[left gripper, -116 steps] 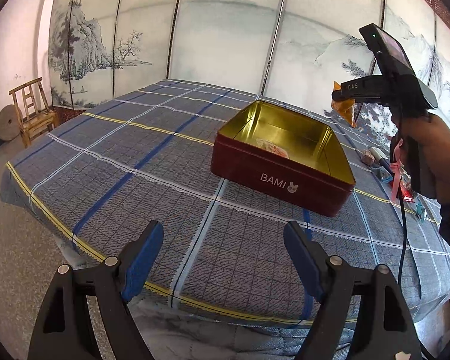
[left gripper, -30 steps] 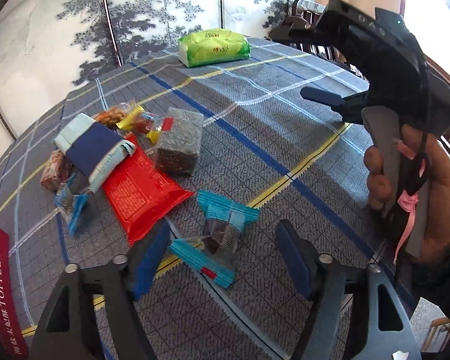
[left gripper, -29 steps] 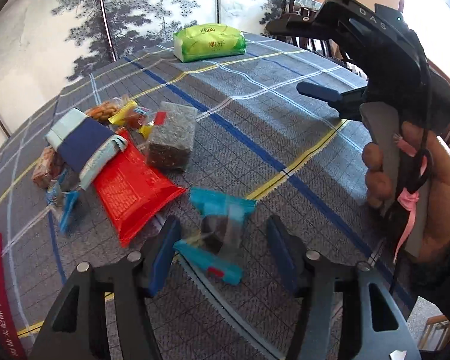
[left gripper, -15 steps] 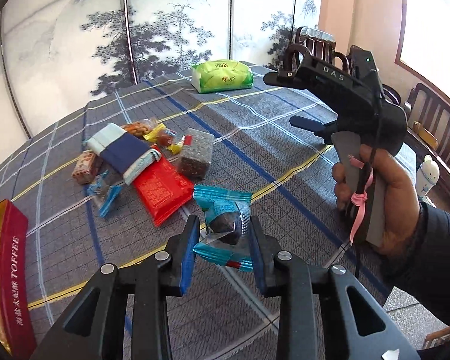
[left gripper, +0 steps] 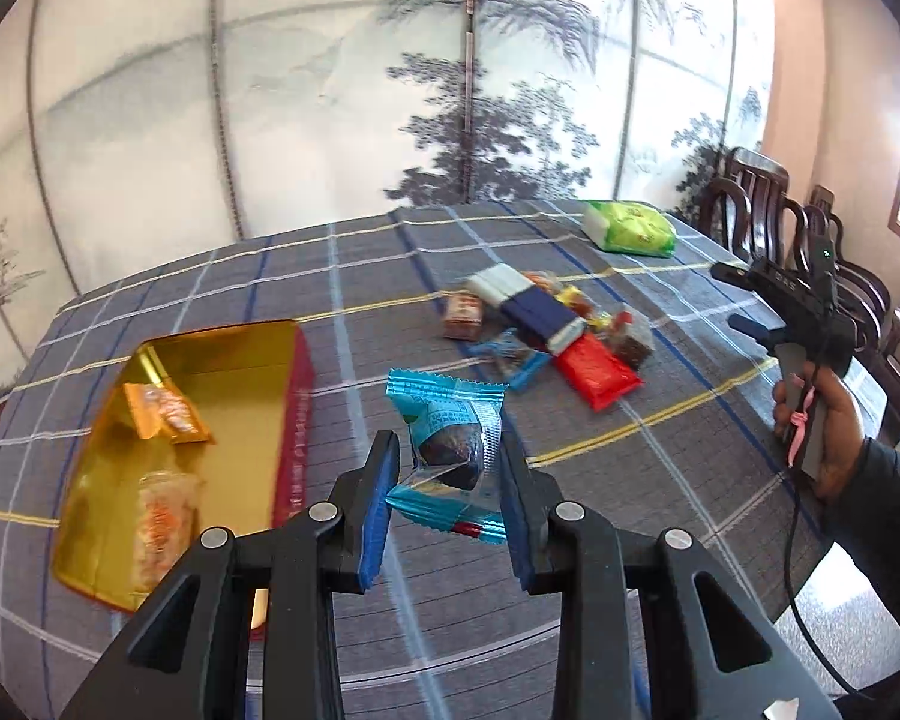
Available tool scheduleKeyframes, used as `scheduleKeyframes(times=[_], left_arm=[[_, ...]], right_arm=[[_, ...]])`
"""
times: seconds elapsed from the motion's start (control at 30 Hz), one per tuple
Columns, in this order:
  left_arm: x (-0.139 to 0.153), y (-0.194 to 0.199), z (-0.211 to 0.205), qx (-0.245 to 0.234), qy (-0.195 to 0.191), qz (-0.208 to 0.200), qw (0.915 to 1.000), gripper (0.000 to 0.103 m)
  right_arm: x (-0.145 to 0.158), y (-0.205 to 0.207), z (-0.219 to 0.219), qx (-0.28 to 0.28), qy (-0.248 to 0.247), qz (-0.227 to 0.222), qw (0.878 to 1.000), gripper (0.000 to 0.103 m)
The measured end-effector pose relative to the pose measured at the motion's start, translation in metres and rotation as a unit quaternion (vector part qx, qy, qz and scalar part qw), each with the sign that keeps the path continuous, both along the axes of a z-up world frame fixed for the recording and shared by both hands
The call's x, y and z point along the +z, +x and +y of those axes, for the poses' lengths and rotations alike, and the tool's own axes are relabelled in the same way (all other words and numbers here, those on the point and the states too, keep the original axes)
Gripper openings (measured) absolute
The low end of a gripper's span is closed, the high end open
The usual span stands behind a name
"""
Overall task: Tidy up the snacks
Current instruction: 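Carry the teal-wrapped candy with the left tool over the tin, then open the left tool to drop the candy into the tin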
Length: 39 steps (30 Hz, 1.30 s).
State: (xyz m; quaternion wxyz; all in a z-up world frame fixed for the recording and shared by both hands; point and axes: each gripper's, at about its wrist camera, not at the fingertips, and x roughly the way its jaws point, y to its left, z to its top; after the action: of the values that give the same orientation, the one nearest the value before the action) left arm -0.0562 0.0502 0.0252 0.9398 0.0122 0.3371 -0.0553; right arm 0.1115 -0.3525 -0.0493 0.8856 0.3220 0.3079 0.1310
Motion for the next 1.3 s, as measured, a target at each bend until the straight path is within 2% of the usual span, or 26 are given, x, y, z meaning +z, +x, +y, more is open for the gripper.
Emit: scheduleKeyframes(times=[0.27, 0.47, 0.63, 0.83, 0.97, 1.3], left_arm=[[0.004, -0.010, 0.112, 0.123, -0.011, -0.006, 0.9923, 0.029], [-0.003, -0.003, 0.151, 0.155, -0.022, 0.011, 0.9875, 0.029], [-0.006, 0.021, 0.154, 0.158, -0.033, 0.024, 0.9866, 0.029], [-0.013, 0.071, 0.146, 0.156, -0.058, 0.067, 0.9837, 0.029], [-0.021, 0.103, 0.143, 0.161, -0.078, 0.109, 0.9778, 0.029], [-0.058, 0.168, 0.154, 0.187, -0.070, 0.184, 0.9624, 0.029]], right_arm=[[0.002, 0.001, 0.007, 0.002, -0.029, 0.006, 1.000, 0.100], [0.001, 0.001, 0.008, -0.003, -0.034, 0.012, 0.999, 0.100], [0.001, 0.002, 0.008, -0.005, -0.037, 0.015, 0.999, 0.100], [0.001, 0.002, 0.008, -0.006, -0.035, 0.015, 0.999, 0.100], [0.001, 0.002, 0.008, -0.006, -0.035, 0.015, 0.999, 0.100], [0.002, 0.002, 0.007, 0.001, -0.032, 0.012, 0.999, 0.101]])
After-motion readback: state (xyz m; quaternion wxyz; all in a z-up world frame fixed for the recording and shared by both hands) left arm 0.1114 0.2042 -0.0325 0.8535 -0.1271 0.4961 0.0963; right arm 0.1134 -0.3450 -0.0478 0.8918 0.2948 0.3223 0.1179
